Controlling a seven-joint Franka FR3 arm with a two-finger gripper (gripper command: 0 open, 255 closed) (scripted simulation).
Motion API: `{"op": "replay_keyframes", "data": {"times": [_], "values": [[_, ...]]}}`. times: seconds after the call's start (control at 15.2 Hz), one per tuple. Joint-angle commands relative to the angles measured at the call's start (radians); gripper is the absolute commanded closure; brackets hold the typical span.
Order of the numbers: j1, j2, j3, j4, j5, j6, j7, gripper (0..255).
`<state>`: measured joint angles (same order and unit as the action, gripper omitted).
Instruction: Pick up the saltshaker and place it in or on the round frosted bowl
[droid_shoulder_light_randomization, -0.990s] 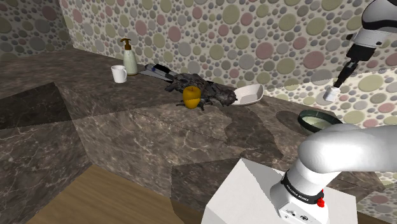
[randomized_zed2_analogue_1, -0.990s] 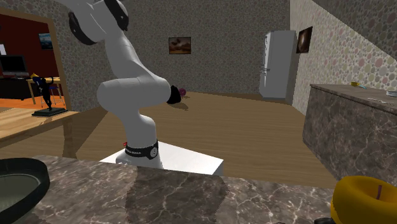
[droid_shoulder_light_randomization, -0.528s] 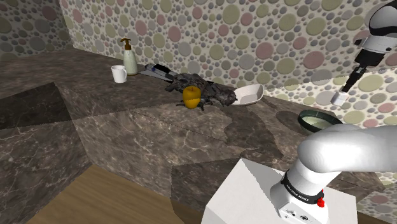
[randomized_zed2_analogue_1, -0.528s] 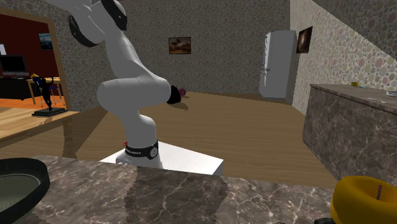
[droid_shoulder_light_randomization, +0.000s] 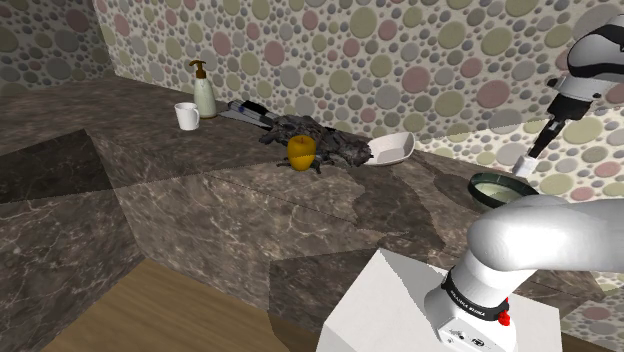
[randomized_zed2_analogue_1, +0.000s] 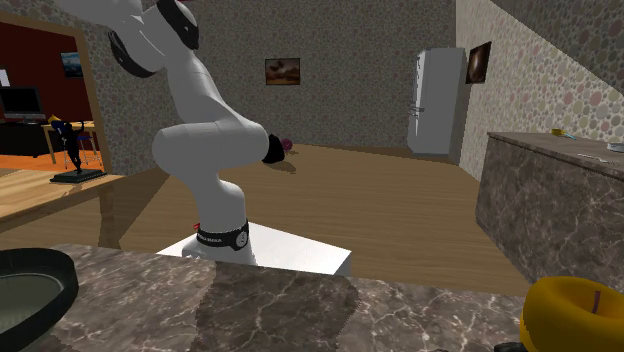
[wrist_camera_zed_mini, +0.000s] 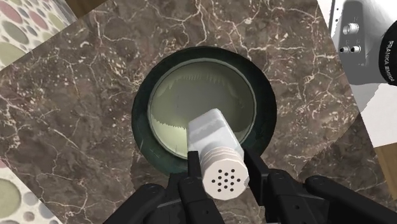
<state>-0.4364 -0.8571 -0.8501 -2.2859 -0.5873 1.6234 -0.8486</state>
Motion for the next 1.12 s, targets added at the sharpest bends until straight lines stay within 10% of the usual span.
{"op": "replay_keyframes", "data": {"times": [0.0, 0.99, 1.06], "values": [[-0.005, -0.006, -0.011, -0.029, -0.011, 0.023, 0.004, 255], [-0.012, -0.009, -0.066, -0.113, -0.054, 0.112, 0.015, 255], [-0.012, -0.009, -0.066, -0.113, -0.054, 0.112, 0.015, 0]]}}
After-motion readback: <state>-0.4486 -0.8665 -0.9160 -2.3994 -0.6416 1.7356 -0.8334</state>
